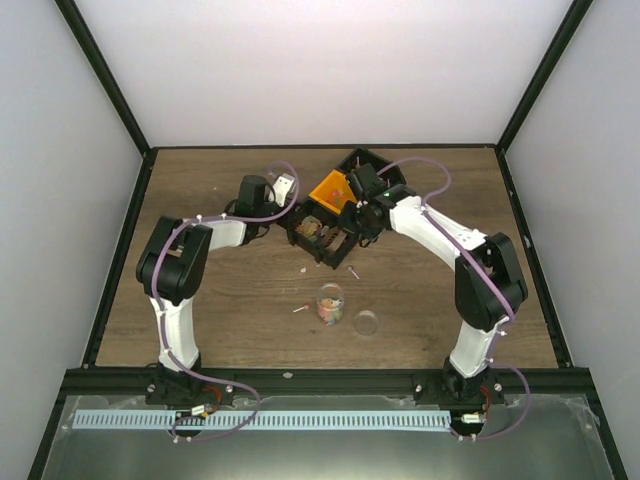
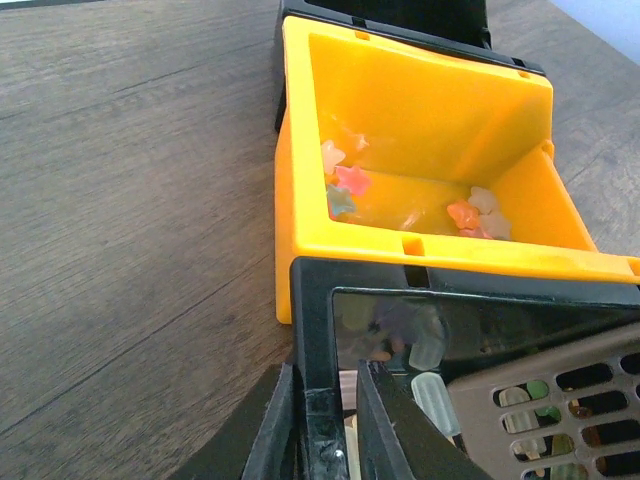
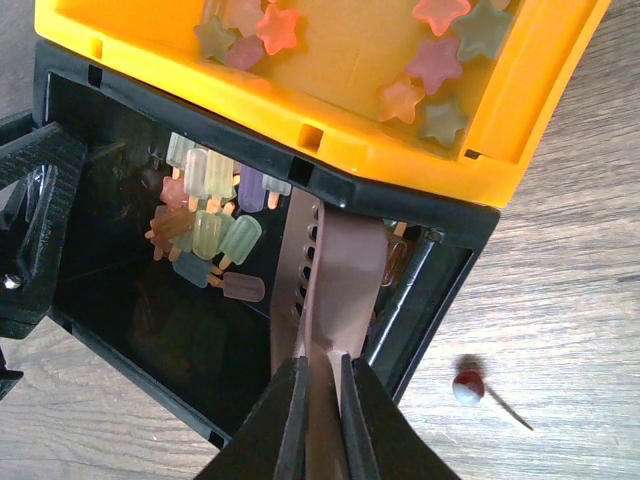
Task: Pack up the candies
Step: Scoop the fake candies from the storage box.
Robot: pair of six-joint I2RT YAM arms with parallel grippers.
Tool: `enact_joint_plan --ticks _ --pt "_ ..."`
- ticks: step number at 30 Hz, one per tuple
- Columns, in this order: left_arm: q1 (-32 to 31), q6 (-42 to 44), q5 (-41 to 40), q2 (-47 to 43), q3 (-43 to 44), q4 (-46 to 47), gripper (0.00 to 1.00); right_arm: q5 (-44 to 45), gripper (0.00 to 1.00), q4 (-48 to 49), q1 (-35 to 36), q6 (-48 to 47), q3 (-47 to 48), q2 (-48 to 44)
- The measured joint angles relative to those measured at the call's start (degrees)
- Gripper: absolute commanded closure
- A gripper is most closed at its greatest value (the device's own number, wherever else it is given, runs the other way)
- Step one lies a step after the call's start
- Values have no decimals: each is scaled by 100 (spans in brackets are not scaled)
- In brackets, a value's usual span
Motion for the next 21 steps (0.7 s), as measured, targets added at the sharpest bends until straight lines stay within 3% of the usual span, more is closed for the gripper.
enact_joint_plan --ticks 8,21 --pt "-85 42 55 81 164 -153 96 48 99 -520 -39 170 195 -31" --pt "-166 17 149 166 258 -168 96 256 99 -1274 -39 391 597 76"
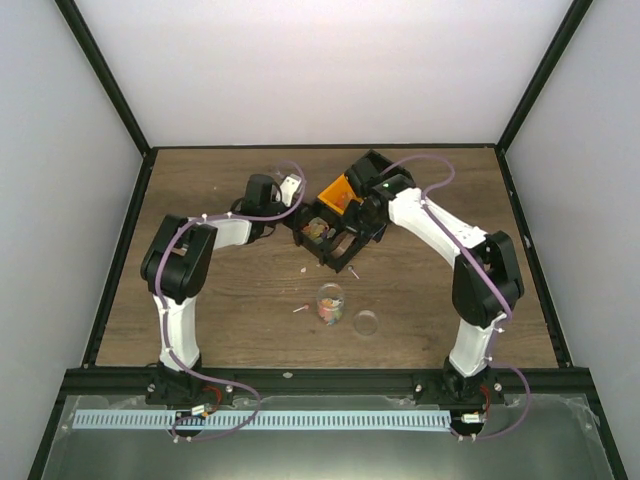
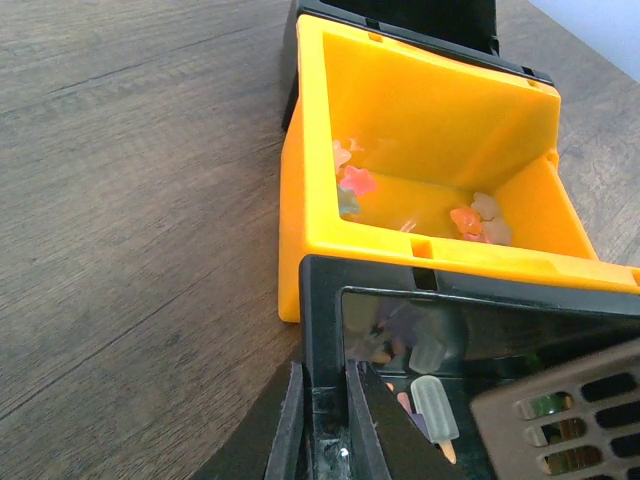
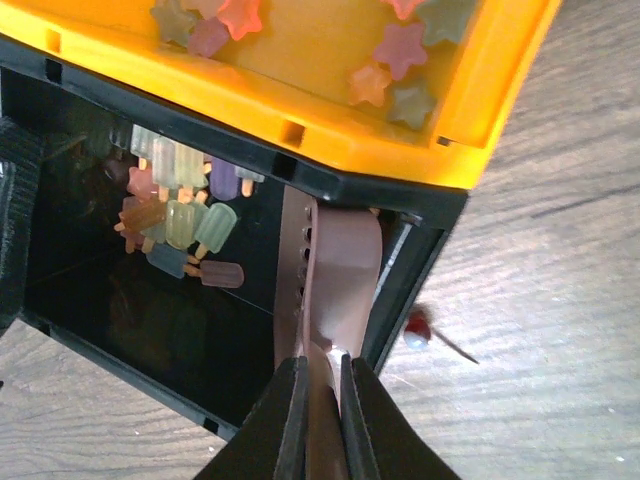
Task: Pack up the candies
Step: Scoop the fake candies from the storage box.
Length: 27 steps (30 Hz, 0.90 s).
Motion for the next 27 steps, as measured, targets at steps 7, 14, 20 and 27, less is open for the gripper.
enact_joint_plan --ticks 7,14,20,27 --pt "22 -2 55 33 63 -52 96 -201 99 492 -20 -7 -87 153" --pt "142 26 24 83 177 -138 96 -476 99 1250 -122 -2 -579 44" --pt "184 33 -61 83 177 -133 96 -551 99 1858 -142 284 -1139 -249" --pt "153 37 -61 83 177 -133 96 -579 99 2883 -142 734 -2159 -748"
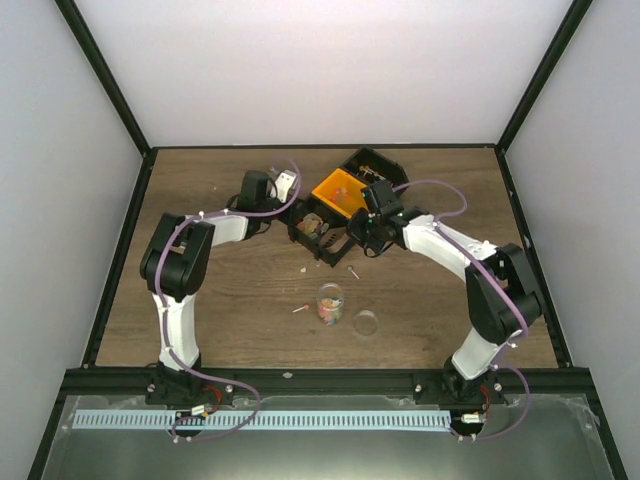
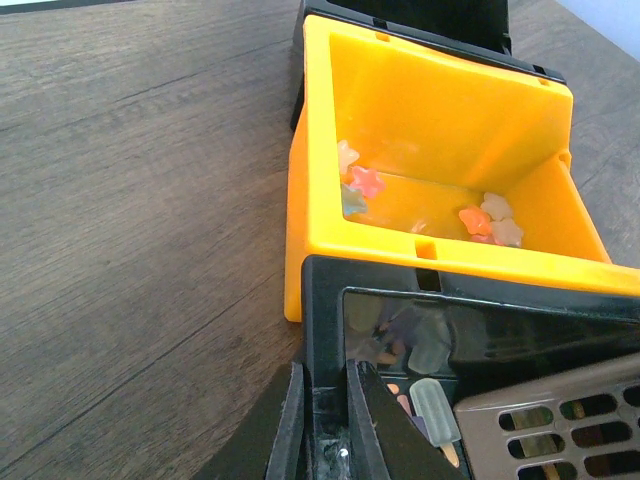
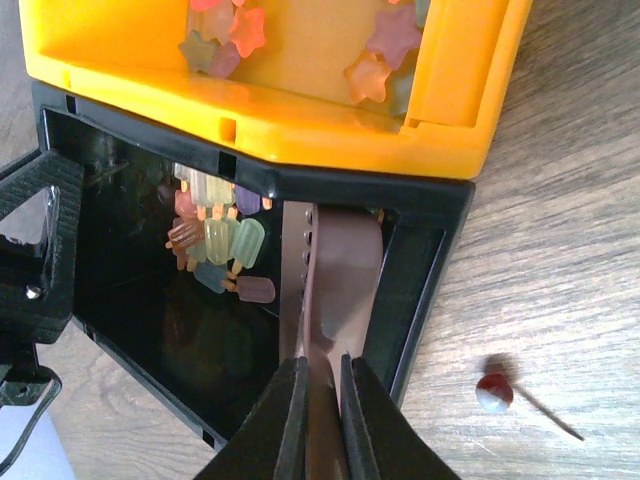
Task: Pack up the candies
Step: Scoop the fake candies from the storage box.
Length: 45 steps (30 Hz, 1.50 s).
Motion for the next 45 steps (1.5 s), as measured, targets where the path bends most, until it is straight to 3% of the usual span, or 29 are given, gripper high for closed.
enact_joint_plan --ticks 11,19,28,41,45 --pt "48 70 -326 0 4 44 96 -186 99 37 -79 -129 385 356" --pt "0 85 -240 4 7 44 96 -341 99 872 -107 -234 -487 -173" --pt "-57 81 -140 17 9 46 96 -450 99 841 -203 -428 -498 -249" --pt "-192 81 98 33 9 44 96 -328 99 522 -205 -507 -492 -625" --pt "-208 61 111 35 9 44 96 -144 99 -280 -197 -498 -79 -562"
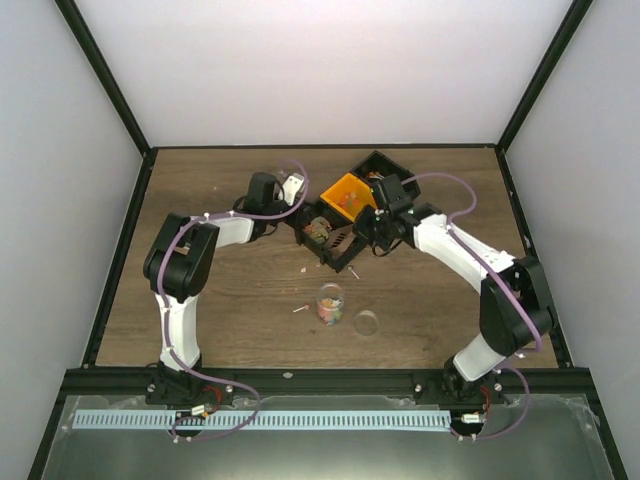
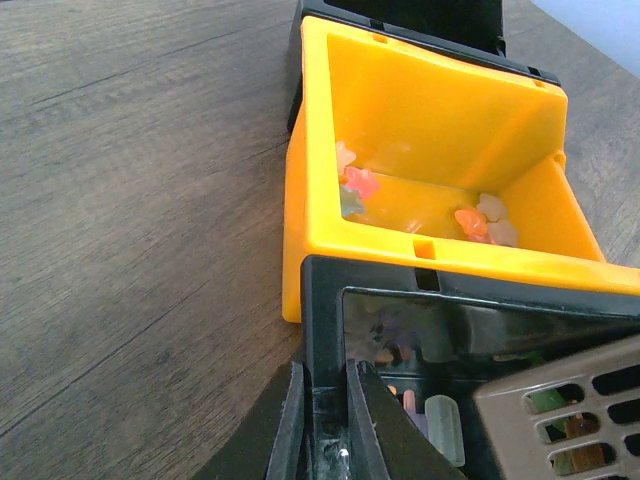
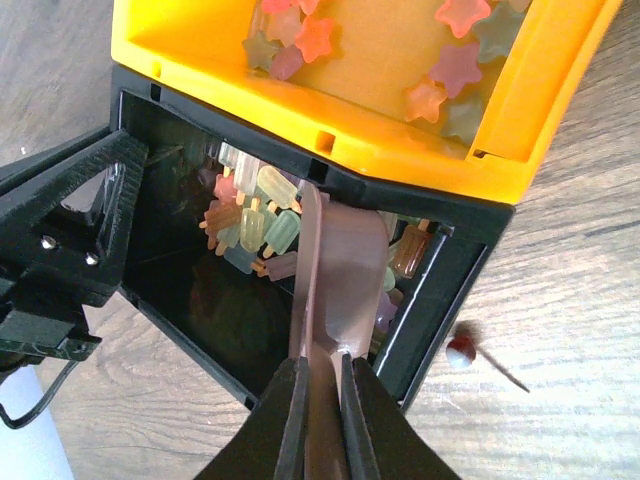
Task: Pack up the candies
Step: Scoop the fake candies from the storage box.
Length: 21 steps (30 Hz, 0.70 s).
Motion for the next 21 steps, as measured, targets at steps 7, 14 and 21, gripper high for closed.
enact_joint_plan --ticks 7,14,21 --pt "-11 -61 2 9 4 4 96 295 99 -1239 70 33 811 302" --pt "-20 -68 -4 20 20 2 96 238 99 -807 140 55 719 647" --pt "133 -52 -162 52 79 7 96 103 99 -4 96 103 369 695"
